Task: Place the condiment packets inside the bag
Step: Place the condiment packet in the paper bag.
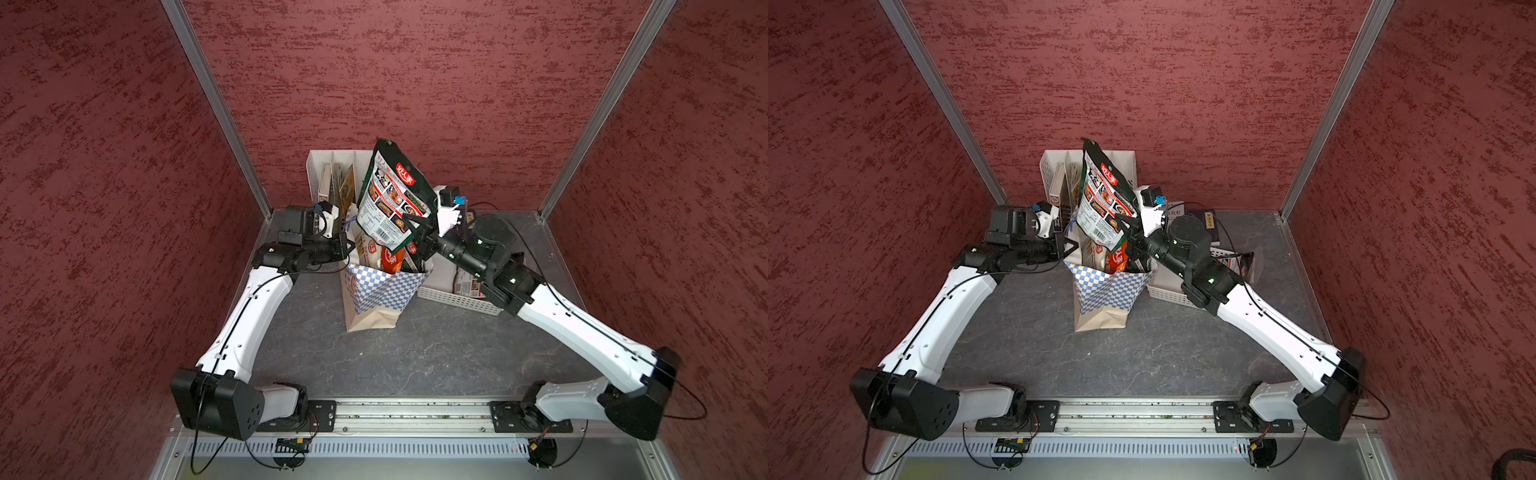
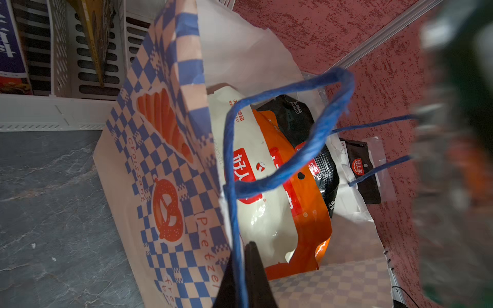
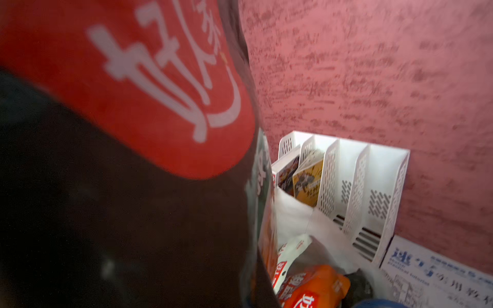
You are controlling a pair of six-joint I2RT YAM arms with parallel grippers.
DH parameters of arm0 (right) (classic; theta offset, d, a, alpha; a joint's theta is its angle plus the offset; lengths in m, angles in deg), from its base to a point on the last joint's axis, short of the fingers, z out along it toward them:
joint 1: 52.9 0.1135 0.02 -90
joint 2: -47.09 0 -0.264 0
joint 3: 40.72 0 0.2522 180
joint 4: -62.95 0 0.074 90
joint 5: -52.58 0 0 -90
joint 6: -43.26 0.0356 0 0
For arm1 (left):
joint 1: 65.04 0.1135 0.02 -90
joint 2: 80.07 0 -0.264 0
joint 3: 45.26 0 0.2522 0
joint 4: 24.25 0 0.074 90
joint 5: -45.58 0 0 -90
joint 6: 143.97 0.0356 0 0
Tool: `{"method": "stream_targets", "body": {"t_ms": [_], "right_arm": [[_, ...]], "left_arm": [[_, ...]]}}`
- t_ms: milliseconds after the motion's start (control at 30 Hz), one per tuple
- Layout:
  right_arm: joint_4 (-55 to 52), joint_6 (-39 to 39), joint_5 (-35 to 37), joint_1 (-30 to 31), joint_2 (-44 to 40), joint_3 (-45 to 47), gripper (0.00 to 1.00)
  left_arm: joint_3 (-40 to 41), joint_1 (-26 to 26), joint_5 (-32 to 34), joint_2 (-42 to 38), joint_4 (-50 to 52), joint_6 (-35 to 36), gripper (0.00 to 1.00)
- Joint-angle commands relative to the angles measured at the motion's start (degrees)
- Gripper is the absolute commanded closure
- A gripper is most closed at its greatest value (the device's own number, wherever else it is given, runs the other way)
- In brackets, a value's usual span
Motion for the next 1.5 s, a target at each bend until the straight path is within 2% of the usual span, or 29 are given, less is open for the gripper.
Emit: {"method": "stream_targets", "body": {"t_ms": [0, 100, 400, 767, 933, 1100, 1167, 1233, 1267, 1333, 1367, 1467], "right_arm": [[5.4, 4.9, 0.2, 0.3, -0.1, -0.5, 1.00], [3.9, 5.1, 0.8, 0.6, 0.2, 0.8, 1.00], [1.4, 7.4, -4.4, 2.0, 2.9, 1.1, 1.00], [19.7, 24.2, -3.9, 4.5, 12.9, 4.3, 1.00], [20.7, 24.4, -3.7, 6.1, 15.4, 4.2, 1.00], [15.7, 23.1, -1.8, 6.1, 14.9, 4.6, 1.00], [12.5, 21.5, -0.4, 6.2, 14.3, 4.4, 0.82], [9.8, 19.6, 0.7, 6.2, 13.1, 4.2, 0.79], [8.6, 18.8, 1.5, 6.1, 12.4, 4.0, 0.79], [6.4, 17.1, 3.0, 6.2, 11.3, 3.1, 0.94], [4.9, 16.1, 4.0, 6.2, 10.8, 2.3, 1.00], [4.5, 14.5, 5.0, 6.2, 9.5, 1.3, 1.00]], "left_arm": [[-0.5, 0.2, 0.0, -2.4, -4.5, 0.6, 1.00], [-0.5, 0.2, 0.0, -2.2, -4.5, 0.7, 1.00], [-0.6, 0.2, 0.8, -2.0, -4.3, 0.3, 1.00], [-0.6, 0.2, 1.2, -2.0, -4.3, -0.1, 1.00], [-0.7, 0.2, 1.8, -2.1, -3.9, 0.1, 1.00], [-0.7, 0.2, 2.7, -2.2, -3.6, 0.2, 1.00], [-0.6, 0.2, 3.0, -2.3, -3.5, 0.2, 1.00], [-0.5, 0.2, 3.2, -2.5, -3.4, 0.2, 1.00], [-0.4, 0.2, 3.5, -2.6, -3.3, 0.3, 1.00], [-0.3, 0.3, 4.3, -2.9, -2.8, 0.1, 1.00], [0.0, 0.5, 5.2, -3.3, -2.6, -0.3, 0.94], [1.5, 1.2, 7.6, -4.8, -2.4, -2.3, 0.82]]}}
